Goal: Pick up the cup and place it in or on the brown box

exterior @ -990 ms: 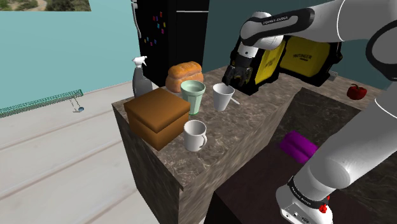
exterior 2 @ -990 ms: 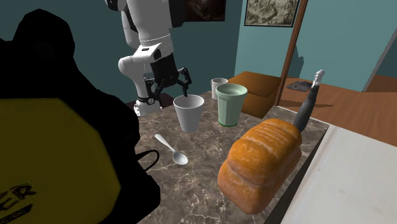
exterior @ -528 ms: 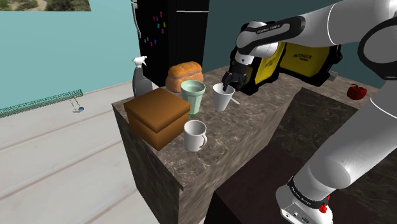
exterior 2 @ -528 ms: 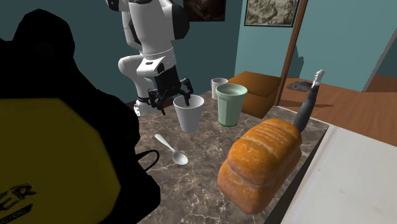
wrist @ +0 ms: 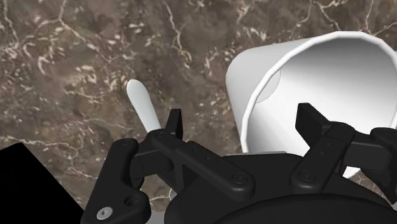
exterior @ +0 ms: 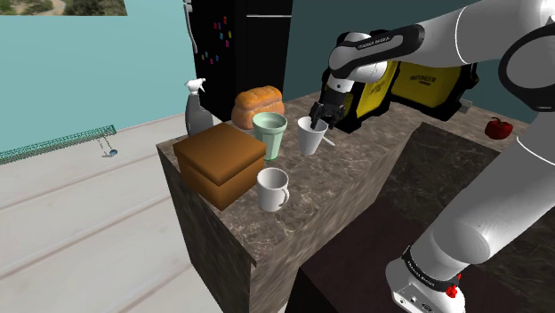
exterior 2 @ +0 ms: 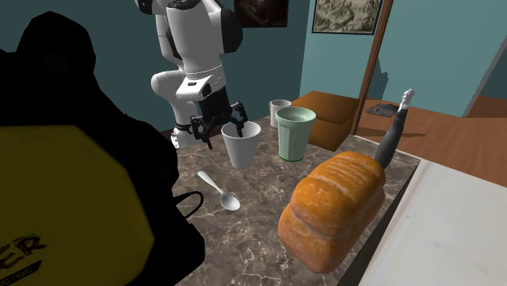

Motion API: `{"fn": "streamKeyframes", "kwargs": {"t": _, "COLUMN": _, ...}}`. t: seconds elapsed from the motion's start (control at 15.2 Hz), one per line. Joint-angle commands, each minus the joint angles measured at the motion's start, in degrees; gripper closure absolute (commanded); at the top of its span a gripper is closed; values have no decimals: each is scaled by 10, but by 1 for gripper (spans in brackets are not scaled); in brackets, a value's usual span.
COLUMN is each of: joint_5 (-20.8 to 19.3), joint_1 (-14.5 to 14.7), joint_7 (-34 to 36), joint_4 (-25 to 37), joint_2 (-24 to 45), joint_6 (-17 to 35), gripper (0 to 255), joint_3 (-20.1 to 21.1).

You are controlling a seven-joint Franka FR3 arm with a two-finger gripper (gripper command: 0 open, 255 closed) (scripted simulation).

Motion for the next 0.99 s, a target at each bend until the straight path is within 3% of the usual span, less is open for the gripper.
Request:
{"fn": "streamKeyframes", "kwargs": {"t": 0.0, "joint_5": 0, "joint_1": 0, "joint_7": 0, "joint_4": 0, "joint_2": 0, "joint_6": 0, "gripper": 255, "joint_3": 0}}
{"fn": "streamKeyframes", "kwargs": {"t": 0.59, "joint_5": 0, "joint_1": 0, "joint_7": 0, "joint_4": 0, "joint_2": 0, "joint_6": 0, "gripper": 255, "joint_3": 0}}
{"fn": "streamKeyframes", "kwargs": {"t": 0.92, "joint_5": -6, "joint_1": 0, "joint_7": 9, "joint_4": 25, "joint_2": -13, "joint_6": -37, "gripper": 255, "joint_3": 0}}
